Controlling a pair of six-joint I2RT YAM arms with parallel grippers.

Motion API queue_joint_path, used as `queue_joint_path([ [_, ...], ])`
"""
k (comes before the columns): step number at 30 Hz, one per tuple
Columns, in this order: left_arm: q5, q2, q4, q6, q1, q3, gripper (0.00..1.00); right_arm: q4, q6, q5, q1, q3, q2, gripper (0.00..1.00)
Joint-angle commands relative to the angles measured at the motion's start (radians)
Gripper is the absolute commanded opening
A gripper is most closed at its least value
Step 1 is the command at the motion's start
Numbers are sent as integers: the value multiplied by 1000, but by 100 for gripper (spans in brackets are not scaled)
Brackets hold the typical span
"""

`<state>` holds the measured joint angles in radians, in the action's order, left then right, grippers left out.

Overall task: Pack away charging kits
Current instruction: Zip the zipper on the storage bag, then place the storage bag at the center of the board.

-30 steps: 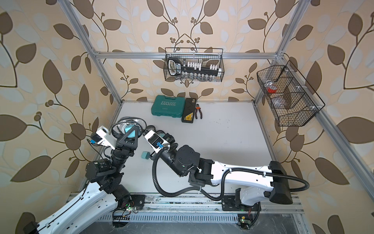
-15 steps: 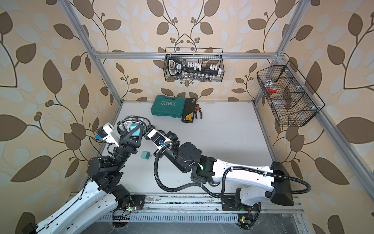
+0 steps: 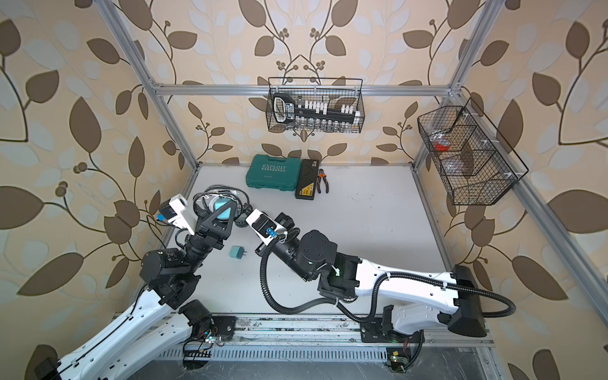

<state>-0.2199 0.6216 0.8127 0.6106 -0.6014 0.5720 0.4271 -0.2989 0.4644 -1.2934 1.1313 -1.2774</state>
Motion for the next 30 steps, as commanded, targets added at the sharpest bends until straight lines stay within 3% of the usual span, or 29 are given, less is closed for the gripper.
queue_joint_path([
  [1, -118, 11, -39, -52, 0, 92, 0, -32, 104, 48, 32, -29, 115, 16],
  [7, -229, 134, -177, -68, 0, 80, 0, -264, 390, 79, 207, -166, 312, 58],
  [11, -248, 270, -218, -8, 1, 27, 0, -421, 630, 43, 401, -281, 385, 72],
  [16, -296, 568, -419, 27, 0, 113, 0, -499, 823, -66, 598, -394, 370, 80],
  [20, -432, 882, -403, 41, -8, 212, 0, -484, 893, -175, 724, -448, 306, 83],
  [23, -487, 1065, -405, 44, -28, 308, 0, -464, 915, -190, 740, -475, 276, 84],
  [30, -532, 1346, -491, 33, -71, 503, 0, -435, 965, -206, 756, -518, 197, 84],
])
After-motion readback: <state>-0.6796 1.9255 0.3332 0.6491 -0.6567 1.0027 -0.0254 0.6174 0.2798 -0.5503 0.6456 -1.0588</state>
